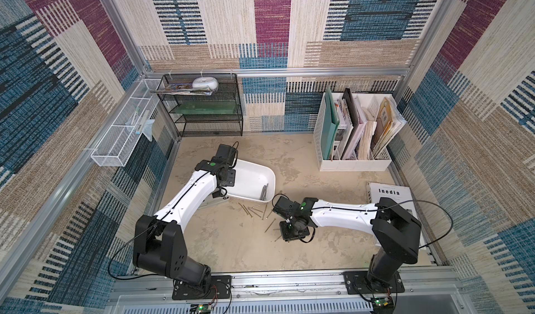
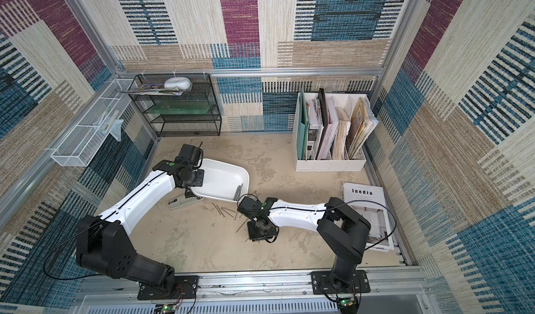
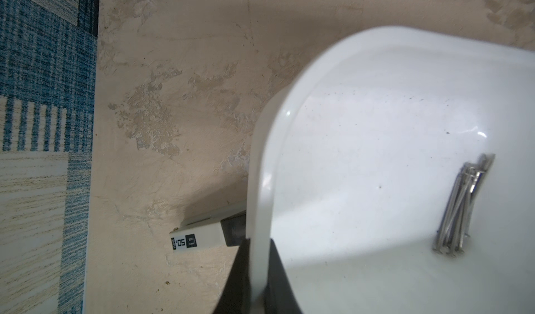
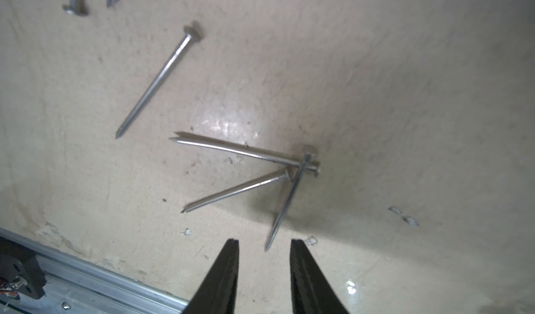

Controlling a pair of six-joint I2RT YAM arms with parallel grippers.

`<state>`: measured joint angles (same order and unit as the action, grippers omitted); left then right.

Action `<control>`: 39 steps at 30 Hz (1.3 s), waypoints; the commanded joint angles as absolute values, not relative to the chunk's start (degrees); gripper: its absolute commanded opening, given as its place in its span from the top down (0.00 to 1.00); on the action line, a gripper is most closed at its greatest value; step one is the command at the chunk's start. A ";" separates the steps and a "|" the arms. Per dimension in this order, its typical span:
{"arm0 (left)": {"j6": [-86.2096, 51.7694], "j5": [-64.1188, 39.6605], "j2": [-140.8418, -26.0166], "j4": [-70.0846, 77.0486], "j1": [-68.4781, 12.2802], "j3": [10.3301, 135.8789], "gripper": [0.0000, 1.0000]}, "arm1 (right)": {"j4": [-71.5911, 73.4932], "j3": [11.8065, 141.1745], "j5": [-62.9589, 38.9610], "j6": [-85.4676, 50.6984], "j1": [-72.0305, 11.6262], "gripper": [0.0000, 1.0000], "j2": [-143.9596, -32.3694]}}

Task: Put the nails on the desktop into the storage box
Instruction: Pick up the nail from the center of the board, then place the nail in the storage box.

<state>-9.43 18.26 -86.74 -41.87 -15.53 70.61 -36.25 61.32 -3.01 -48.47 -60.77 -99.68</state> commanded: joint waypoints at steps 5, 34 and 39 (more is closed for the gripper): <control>-8.84 19.04 -86.47 -42.14 -15.70 70.64 1.00 | -39.17 61.42 -0.08 -47.42 -60.82 0.79 -103.95; -4.48 20.20 -81.34 -37.85 -17.40 68.10 1.00 | -24.24 56.05 -4.61 -45.35 -53.27 1.00 -81.41; -4.58 20.57 -82.02 -38.22 -17.66 68.29 1.00 | -21.93 67.29 -6.23 -42.44 -51.88 1.00 -88.07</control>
